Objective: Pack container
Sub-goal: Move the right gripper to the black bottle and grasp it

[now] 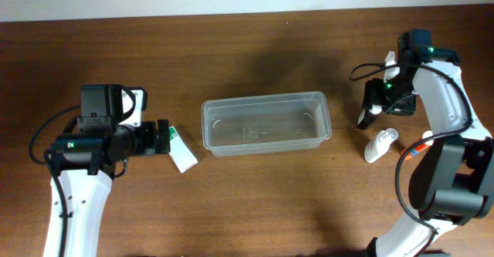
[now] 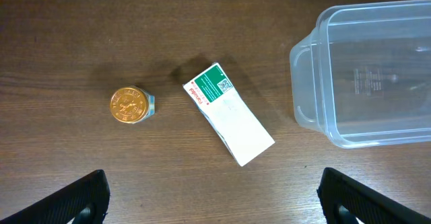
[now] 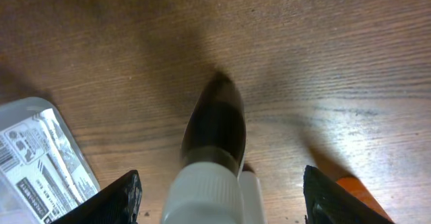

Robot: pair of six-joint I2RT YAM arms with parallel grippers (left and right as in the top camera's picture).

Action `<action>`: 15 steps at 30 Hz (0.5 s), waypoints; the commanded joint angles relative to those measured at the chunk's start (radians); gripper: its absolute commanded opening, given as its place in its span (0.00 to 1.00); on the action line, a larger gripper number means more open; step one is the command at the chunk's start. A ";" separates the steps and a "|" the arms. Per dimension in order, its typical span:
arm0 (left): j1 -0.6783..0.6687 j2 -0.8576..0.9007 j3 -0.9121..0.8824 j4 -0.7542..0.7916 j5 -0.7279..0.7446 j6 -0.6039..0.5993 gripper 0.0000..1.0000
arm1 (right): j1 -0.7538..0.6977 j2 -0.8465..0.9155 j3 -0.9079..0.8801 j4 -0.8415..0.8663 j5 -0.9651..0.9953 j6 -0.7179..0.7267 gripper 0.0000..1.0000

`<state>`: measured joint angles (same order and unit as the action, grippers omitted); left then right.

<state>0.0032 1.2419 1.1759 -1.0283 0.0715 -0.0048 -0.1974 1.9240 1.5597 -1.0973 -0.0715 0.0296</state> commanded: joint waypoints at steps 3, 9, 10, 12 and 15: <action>0.006 0.005 0.021 0.002 0.011 -0.003 0.99 | 0.002 0.003 0.010 0.006 0.005 0.002 0.60; 0.006 0.005 0.021 0.002 0.011 -0.003 0.99 | 0.002 0.003 0.010 0.005 0.005 0.002 0.47; 0.006 0.005 0.021 0.002 0.011 -0.003 0.99 | 0.002 0.003 0.010 0.005 0.005 0.002 0.46; 0.006 0.005 0.021 0.002 0.011 -0.003 0.99 | 0.002 0.003 0.010 0.005 0.005 0.002 0.41; 0.006 0.005 0.021 0.002 0.011 -0.003 0.99 | 0.002 0.003 0.010 0.005 0.005 0.002 0.38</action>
<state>0.0032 1.2419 1.1759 -1.0283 0.0715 -0.0048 -0.1974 1.9240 1.5597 -1.0943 -0.0715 0.0269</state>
